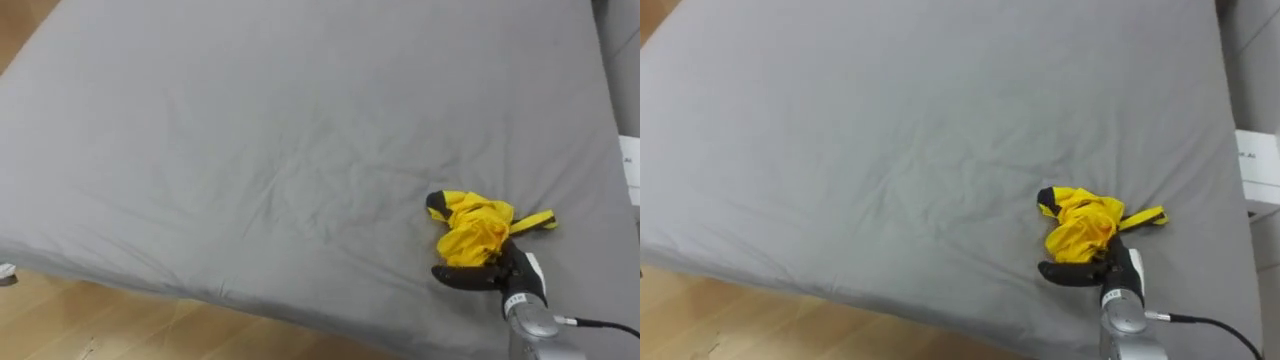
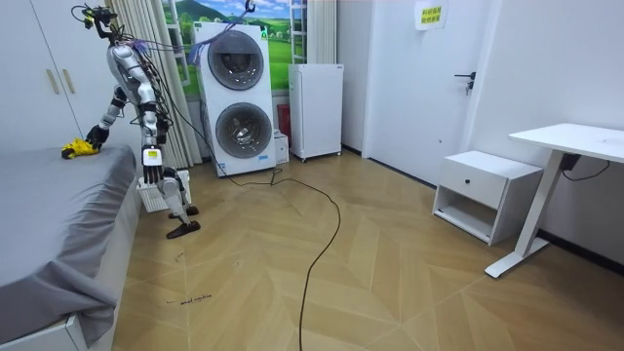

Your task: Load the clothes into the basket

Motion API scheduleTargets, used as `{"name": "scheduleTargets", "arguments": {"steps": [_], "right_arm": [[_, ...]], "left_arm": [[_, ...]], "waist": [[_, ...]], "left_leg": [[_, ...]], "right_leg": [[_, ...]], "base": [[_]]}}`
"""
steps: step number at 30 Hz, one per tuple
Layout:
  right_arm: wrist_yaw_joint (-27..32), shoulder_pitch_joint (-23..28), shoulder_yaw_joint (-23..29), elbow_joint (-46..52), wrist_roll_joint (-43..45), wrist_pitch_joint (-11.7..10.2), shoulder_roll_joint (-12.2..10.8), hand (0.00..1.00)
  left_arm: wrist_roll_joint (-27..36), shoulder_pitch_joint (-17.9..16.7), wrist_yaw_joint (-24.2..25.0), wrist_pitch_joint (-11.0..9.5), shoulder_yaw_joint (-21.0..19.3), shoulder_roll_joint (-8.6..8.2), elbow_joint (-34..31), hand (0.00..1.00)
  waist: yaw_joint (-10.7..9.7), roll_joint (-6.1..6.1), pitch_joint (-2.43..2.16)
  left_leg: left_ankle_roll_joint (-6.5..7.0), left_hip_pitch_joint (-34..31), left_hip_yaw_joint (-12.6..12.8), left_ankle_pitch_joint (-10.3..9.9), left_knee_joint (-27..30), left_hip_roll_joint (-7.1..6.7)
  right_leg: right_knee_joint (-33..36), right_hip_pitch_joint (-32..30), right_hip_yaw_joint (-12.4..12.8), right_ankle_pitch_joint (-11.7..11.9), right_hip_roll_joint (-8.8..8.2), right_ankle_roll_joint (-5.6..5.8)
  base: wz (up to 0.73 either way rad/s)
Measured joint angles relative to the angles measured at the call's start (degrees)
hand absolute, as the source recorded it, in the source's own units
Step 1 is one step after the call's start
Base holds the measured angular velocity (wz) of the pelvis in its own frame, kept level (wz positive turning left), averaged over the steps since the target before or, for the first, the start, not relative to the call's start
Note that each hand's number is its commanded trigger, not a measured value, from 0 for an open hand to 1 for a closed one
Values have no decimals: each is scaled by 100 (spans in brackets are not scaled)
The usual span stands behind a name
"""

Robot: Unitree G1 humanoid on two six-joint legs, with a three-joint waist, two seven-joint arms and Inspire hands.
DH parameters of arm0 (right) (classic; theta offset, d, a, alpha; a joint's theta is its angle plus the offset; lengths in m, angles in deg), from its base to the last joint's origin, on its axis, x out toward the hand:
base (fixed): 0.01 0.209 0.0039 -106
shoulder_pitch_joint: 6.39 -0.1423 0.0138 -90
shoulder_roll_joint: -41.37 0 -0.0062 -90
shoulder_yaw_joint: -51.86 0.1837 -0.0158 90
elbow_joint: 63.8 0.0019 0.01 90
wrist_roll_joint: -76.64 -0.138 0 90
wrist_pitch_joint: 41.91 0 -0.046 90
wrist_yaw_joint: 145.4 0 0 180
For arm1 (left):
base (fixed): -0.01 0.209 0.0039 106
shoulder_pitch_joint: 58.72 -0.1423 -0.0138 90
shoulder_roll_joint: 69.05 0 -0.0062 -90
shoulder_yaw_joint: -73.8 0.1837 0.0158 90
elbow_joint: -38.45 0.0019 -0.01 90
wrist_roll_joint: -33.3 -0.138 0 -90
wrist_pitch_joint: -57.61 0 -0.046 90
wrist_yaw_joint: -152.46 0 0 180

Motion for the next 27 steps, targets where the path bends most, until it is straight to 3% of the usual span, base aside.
{"name": "scheduleTargets", "arguments": {"steps": [6,8,10,12,13,14,19,27], "right_arm": [[380,-495,279,-373,-45,13,182,0],[495,-585,279,-383,-59,19,311,3],[555,-636,279,-406,-96,19,495,14],[595,-735,288,-483,-95,19,591,55],[615,-813,326,-532,-146,19,630,87],[622,-837,350,-543,-189,19,646,100],[710,-1042,709,-544,-502,23,840,100],[657,-1337,746,-544,-559,14,986,100]], "left_arm": [[20,186,64,0,137,3,211,0],[36,187,51,9,146,36,231,0],[54,189,32,17,196,75,219,0],[54,188,35,48,196,75,207,0],[54,189,36,54,195,75,193,0],[54,192,38,54,195,75,187,0],[51,215,53,58,231,75,207,0],[52,340,63,59,441,71,314,0]], "waist": [[17,181,11],[60,220,7],[157,260,21],[168,305,31],[183,321,37],[200,323,40],[274,335,46],[298,405,76]], "left_leg": [[60,-317,-15,102,-9,-57],[85,-430,22,143,-11,-73],[113,-555,54,221,-7,-100],[123,-640,54,254,-12,-111],[123,-703,55,259,-15,-112],[124,-732,55,275,-16,-114],[157,-1004,71,370,-3,-161],[167,-1037,165,377,-10,-165]], "right_leg": [[192,-397,-75,23,-98,25],[235,-538,-74,26,-130,29],[305,-684,-78,27,-177,28],[347,-783,-81,27,-197,28],[406,-870,-75,25,-206,26],[414,-901,-71,25,-209,26],[599,-1274,-3,24,-280,29],[595,-1348,57,18,-292,34]], "base": [[5],[-9],[-2],[8],[4],[3],[-2],[-5]]}}
